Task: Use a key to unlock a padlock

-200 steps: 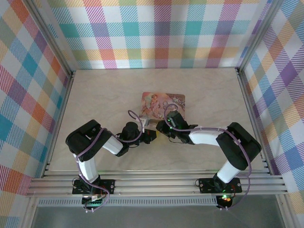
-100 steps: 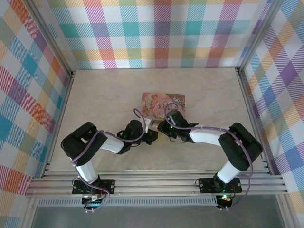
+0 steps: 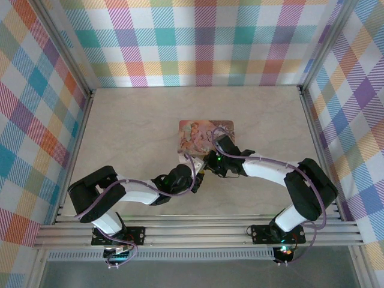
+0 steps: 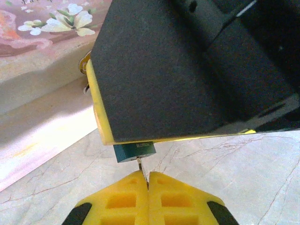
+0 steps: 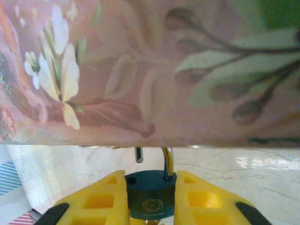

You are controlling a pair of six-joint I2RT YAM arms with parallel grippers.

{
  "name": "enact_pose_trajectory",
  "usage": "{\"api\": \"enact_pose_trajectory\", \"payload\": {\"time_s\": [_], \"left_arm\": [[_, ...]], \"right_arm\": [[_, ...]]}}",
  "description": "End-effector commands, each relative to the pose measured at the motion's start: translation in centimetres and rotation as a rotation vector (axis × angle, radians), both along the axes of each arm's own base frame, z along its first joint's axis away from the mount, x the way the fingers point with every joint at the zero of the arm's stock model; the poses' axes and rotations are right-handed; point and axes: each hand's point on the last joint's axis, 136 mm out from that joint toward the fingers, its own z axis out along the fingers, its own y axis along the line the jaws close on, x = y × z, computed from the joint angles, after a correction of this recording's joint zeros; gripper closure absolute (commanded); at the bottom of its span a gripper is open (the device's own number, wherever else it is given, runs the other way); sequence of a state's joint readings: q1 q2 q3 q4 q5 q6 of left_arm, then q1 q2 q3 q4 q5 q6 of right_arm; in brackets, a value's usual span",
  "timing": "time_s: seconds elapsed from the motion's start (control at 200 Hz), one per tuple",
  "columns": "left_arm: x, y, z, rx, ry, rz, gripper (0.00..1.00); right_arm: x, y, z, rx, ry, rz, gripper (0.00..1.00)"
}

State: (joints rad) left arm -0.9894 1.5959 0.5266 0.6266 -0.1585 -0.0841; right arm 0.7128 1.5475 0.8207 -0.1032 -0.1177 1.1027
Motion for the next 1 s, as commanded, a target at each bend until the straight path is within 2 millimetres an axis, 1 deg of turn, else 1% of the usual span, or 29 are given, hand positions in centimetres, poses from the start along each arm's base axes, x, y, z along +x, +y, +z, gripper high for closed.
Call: {"api": "enact_pose_trajectory", "payload": {"time_s": [0.0, 0.055, 0.17, 0.23, 0.275, 0.485, 0.6, 0.79, 0.995], "left_arm": [[-0.3, -2.0, 3.2, -0.095, -0.058, -0.045, 1.0], [-0.4, -2.1, 2.9, -0.111, -0.034, -0.04, 1.0], [-0.4, -2.1, 2.2, -0.13, 0.007, -0.025, 1.0], [-0.4, -2.0, 1.9, -0.133, 0.023, -0.011, 1.0], [-0.4, -1.8, 1.6, -0.135, 0.034, -0.003, 1.0], [-0.4, -1.1, 1.3, -0.12, 0.047, 0.021, 1.0], [-0.3, -1.1, 1.3, -0.101, 0.038, 0.017, 1.0], [-0.1, -0.9, 1.5, -0.054, 0.014, 0.017, 1.0], [0.3, 0.1, 1.8, 0.016, -0.028, 0.051, 1.0]], "right_arm": [[-0.4, 1.2, 2.1, 0.054, -0.006, 0.041, 0.79], [-0.4, 1.0, 2.1, 0.052, -0.009, 0.036, 0.69], [-0.5, 0.6, 2.4, 0.049, -0.021, 0.027, 0.51], [-0.6, 0.2, 2.5, 0.04, -0.029, 0.021, 0.46], [-0.7, -0.1, 2.7, 0.031, -0.037, 0.016, 0.44], [-1.2, -1.8, 3.7, -0.002, -0.08, -0.004, 0.41], [-1.5, -2.1, 3.8, -0.008, -0.08, -0.002, 0.4], [-1.9, -2.0, 3.2, 0.007, -0.063, 0.002, 0.41], [-2.0, -1.0, 3.0, 0.033, -0.046, 0.039, 0.45]]}}
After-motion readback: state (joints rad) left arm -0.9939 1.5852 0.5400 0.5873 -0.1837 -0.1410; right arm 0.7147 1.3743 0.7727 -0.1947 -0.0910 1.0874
